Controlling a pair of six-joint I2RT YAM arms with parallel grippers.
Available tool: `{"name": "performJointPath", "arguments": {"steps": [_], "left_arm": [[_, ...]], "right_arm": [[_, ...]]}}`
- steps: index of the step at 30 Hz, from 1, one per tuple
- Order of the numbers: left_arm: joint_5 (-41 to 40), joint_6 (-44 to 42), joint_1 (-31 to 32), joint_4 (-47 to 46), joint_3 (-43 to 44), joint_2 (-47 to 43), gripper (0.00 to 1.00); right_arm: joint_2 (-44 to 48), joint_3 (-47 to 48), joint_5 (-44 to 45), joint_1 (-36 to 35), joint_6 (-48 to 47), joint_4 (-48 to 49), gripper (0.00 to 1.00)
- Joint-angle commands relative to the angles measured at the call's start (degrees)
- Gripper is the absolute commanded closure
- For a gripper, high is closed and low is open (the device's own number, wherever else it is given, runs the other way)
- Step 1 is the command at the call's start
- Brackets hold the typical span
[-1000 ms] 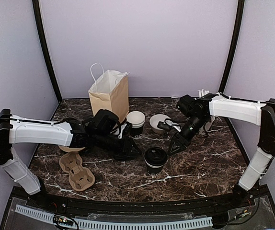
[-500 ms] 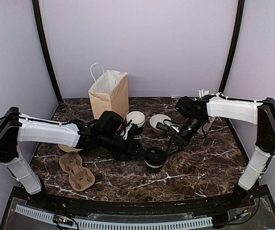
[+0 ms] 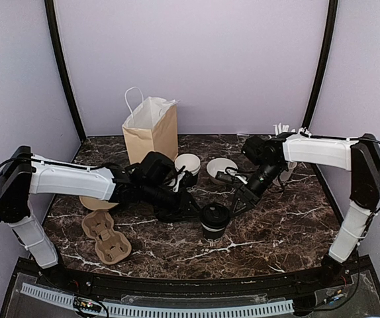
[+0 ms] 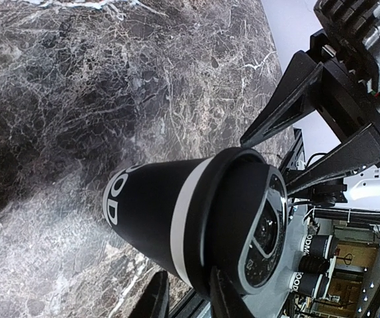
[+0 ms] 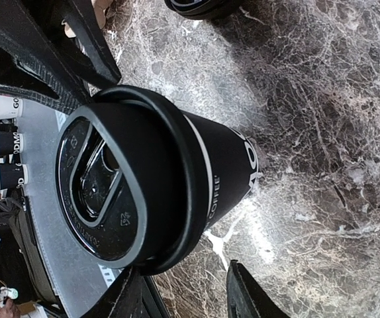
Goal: Pack the takeout coffee
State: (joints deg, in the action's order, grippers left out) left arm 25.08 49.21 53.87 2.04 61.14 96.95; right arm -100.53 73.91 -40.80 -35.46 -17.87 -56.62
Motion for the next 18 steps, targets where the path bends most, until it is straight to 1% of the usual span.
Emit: {"name": "performJointPath", "arguments": {"steps": [1, 6, 10, 13, 18], "left_arm": [[-1.26, -2.53, 0.45, 7.28, -0.7, 1.81, 0.77], [-2.79, -3.77, 0.46, 8.15, -2.0, 3.62, 0.78], [-4.15, -4.23, 0.41, 9.13, -2.99, 5.93, 0.81], [-8.48, -5.11, 0.43, 11.53, -4.8, 7.36, 0.83], [-10.01, -5.48, 0.45, 11.94, -5.94, 8.18, 0.84]], "right_arm": [[-1.39, 0.89, -0.9, -0.22, 0.46, 2.25, 0.56], [-3.12, 0.49, 0.48, -0.22, 1.99, 3.38, 0.57], [-5.17, -1.03, 6.19, -0.22, 4.49, 5.12, 0.59], [-5.72, -2.03, 10.37, -0.22, 5.76, 6.6, 0.6], [-5.65, -1.43, 12.24, -0.3, 5.92, 6.79, 0.6]]}}
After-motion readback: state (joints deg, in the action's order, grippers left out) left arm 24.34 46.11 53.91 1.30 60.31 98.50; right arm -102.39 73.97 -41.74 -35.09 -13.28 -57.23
